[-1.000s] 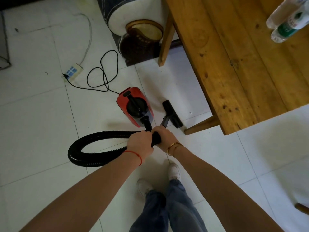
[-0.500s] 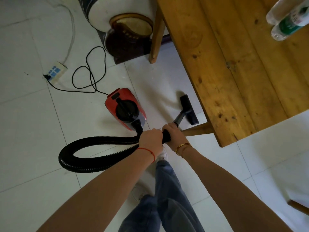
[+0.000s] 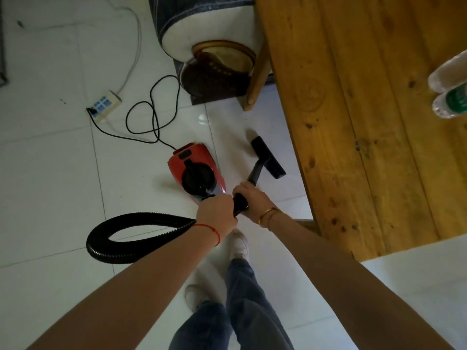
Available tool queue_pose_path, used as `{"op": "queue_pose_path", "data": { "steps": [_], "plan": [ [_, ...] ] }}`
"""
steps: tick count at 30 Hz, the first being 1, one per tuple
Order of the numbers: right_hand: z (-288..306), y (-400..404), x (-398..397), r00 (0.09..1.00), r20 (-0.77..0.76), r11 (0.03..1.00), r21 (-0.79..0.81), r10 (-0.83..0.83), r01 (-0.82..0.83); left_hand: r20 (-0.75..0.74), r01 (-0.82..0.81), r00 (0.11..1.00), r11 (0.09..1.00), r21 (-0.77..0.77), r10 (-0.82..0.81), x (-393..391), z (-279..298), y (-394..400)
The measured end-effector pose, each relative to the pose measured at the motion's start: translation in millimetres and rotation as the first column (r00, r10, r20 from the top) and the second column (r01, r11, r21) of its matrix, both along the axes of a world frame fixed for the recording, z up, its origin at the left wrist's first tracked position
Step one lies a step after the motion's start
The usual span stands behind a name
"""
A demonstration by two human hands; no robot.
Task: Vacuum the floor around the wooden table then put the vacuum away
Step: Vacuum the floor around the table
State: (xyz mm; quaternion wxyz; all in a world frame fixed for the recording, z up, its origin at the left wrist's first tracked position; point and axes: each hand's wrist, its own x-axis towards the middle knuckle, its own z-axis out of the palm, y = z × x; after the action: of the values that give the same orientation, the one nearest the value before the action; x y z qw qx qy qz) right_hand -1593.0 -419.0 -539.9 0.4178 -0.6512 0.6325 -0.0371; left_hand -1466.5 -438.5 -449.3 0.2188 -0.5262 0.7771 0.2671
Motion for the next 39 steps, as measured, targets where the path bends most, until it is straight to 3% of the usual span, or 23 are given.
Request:
{"op": "queue_pose_path", "data": {
  "steps": [6,13,23,34,39],
  "plan": [
    [19.0,-15.9,42.7,0.994,0.083,0.997,-0.014,0.075,-0.074,0.064,-0.044,0.997,0.999,0.001,0.043,42.1,19.3,-9.3],
    [28.0,-18.5,90.6,0.983,0.069,0.985,0.007,0.171,-0.172,0.098,-0.096,0.991,0.995,0.035,0.092,87.9,34.6,-4.5],
    [24.5,-42.8,105.6,0.970,0.052,0.971,0.024,0.238,-0.239,0.042,-0.184,0.982,0.983,0.029,0.183,106.0,25.9,-17.0],
    [25.7,-151.3,91.2,0.941,0.051,0.942,0.011,0.336,-0.337,0.042,-0.273,0.961,0.962,0.010,0.272,90.7,13.6,-112.4],
    [31.0,-204.6,73.7,0.963,0.071,0.965,-0.039,0.262,-0.260,0.040,-0.248,0.968,0.968,-0.031,0.249,72.1,15.0,-170.2]
  ]
}}
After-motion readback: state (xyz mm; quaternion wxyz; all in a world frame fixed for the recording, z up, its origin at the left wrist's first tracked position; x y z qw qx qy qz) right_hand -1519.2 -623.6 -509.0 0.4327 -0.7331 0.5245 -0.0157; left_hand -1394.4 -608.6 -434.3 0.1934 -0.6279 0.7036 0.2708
